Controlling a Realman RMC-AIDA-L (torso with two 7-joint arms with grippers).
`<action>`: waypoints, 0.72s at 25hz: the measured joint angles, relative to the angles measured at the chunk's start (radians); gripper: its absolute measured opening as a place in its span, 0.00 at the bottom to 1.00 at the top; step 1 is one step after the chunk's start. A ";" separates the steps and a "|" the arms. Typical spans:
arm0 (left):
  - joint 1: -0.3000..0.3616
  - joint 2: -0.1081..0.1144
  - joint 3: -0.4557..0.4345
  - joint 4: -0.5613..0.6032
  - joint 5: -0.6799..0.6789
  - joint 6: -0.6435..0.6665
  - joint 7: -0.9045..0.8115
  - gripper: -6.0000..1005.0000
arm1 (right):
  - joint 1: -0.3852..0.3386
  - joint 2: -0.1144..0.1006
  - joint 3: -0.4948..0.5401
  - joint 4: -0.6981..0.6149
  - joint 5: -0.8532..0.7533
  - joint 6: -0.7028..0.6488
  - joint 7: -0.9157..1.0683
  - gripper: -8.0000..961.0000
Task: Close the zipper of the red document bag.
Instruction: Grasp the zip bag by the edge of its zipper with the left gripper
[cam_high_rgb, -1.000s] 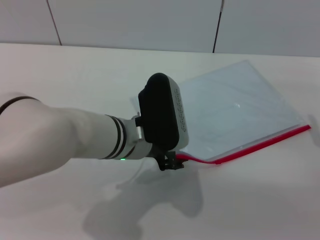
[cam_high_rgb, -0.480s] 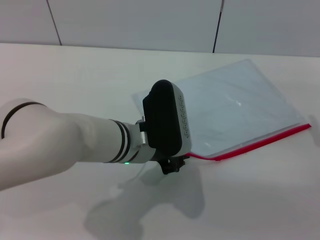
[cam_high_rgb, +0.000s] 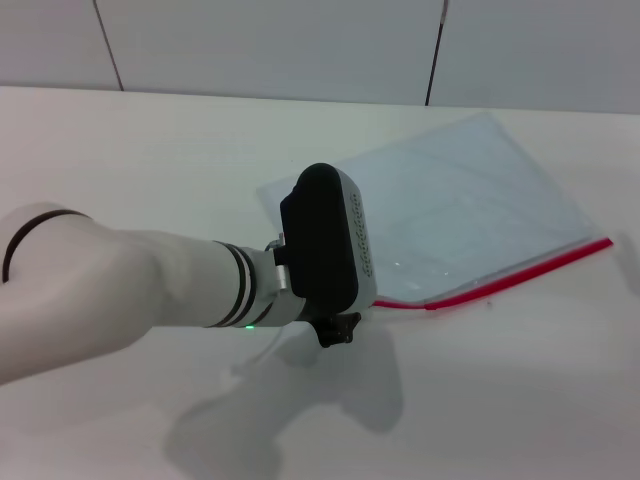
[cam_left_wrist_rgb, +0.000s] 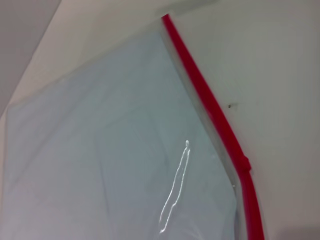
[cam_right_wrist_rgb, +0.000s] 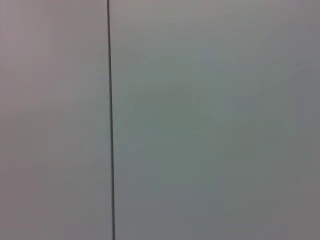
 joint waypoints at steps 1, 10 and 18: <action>0.000 0.000 0.000 -0.001 0.000 -0.003 0.000 0.09 | 0.000 0.000 -0.003 0.000 0.000 0.000 -0.001 0.77; 0.036 0.001 0.044 -0.014 0.028 -0.168 -0.001 0.06 | 0.029 -0.008 -0.187 -0.053 -0.010 -0.031 -0.006 0.77; 0.141 0.002 0.141 -0.054 0.149 -0.553 0.039 0.06 | 0.090 -0.008 -0.366 -0.196 -0.248 -0.089 -0.016 0.77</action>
